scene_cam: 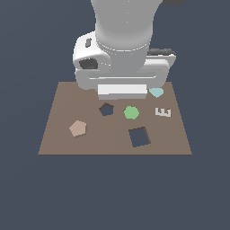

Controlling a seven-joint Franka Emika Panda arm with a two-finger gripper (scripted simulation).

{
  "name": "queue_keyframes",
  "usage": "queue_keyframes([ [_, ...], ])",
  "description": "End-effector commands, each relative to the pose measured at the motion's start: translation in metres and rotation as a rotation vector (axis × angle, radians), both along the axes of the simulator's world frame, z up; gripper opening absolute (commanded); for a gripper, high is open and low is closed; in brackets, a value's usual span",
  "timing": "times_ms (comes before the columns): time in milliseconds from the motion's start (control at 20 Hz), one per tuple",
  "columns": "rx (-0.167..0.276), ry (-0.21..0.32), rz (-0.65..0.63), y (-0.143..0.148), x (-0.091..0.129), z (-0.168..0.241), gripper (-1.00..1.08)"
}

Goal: Insert a designated object into the corresponding slot on a board.

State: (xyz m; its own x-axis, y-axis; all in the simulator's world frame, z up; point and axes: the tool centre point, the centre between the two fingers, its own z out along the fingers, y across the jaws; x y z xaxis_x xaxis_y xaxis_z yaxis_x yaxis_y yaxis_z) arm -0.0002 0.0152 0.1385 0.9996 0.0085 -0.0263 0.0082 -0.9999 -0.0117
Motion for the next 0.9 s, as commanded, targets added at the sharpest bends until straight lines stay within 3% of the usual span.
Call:
queue_keyframes([
  [0,0.000,0.000,0.000,0.000,0.000,0.000,1.00],
  [450,-0.002,-0.001,-0.064,-0.004,0.007,-0.005,1.00],
  [850,-0.006,-0.003,-0.235,-0.016,0.025,-0.017,1.00],
])
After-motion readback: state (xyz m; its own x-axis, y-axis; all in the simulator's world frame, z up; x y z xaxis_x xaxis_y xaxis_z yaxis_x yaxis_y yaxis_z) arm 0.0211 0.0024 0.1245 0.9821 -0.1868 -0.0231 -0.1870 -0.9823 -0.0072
